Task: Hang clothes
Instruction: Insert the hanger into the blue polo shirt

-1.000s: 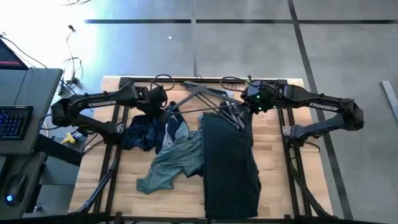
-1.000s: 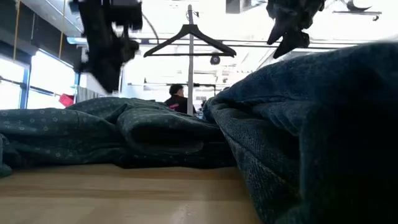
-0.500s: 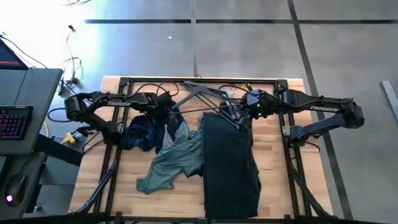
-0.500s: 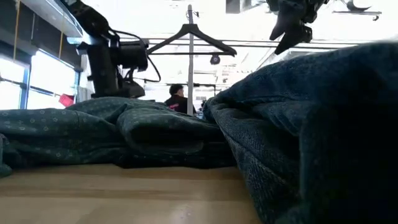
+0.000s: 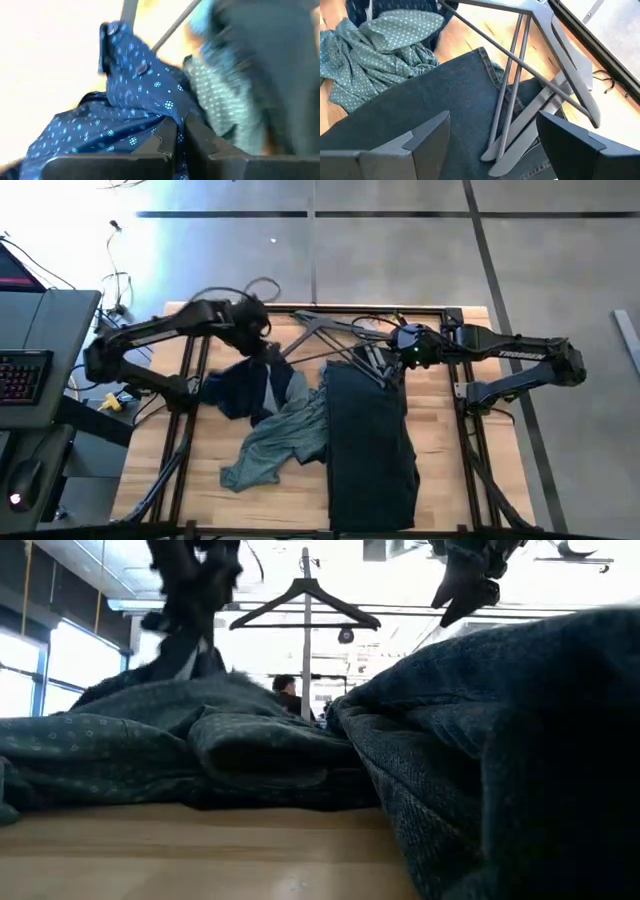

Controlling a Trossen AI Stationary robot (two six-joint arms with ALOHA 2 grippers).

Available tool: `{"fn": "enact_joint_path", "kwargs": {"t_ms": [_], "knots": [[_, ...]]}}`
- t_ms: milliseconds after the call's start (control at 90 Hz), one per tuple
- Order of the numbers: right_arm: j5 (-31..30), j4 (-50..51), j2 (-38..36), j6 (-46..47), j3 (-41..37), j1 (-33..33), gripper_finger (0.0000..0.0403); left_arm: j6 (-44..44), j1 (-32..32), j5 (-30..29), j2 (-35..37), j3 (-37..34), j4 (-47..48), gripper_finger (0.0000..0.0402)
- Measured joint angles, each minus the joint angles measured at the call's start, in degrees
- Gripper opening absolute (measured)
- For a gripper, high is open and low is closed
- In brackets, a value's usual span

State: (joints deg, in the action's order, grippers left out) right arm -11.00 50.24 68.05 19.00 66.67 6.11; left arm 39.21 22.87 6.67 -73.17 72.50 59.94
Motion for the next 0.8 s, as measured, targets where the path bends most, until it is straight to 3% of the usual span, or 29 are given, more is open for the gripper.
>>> {"fn": "enact_joint_path", "kwargs": {"t_ms": [178, 322, 433, 600, 689, 800], "knots": [[4.4, -2.8, 0.1, -3.5, 0.0, 0.4, 0.0274, 2.6, -3.2, -0.2, 0.9, 7.1, -0.1, 0.0000], [8.3, -3.6, 0.1, -5.6, 0.0, 3.1, 0.0274, 6.1, -7.6, 3.2, 0.9, 9.2, 0.8, 0.0000], [10.0, -3.6, 0.1, -6.6, 0.0, 5.0, 0.0274, 10.0, -11.4, 4.2, 0.8, 9.3, 9.1, 0.0000], [15.9, -10.5, 0.0, -7.4, -4.4, 6.4, 0.0274, 14.5, -16.0, 0.7, 0.3, 9.2, 22.4, 0.0000], [18.5, -18.6, 0.0, -5.5, -8.8, 6.4, 0.0274, 16.9, -17.4, 0.3, 0.8, 9.2, 20.5, 0.0000], [22.9, -27.3, 0.1, -0.3, -12.7, 6.3, 0.0274, 20.4, -19.0, 1.0, 1.5, 10.1, 11.3, 0.0000]]}}
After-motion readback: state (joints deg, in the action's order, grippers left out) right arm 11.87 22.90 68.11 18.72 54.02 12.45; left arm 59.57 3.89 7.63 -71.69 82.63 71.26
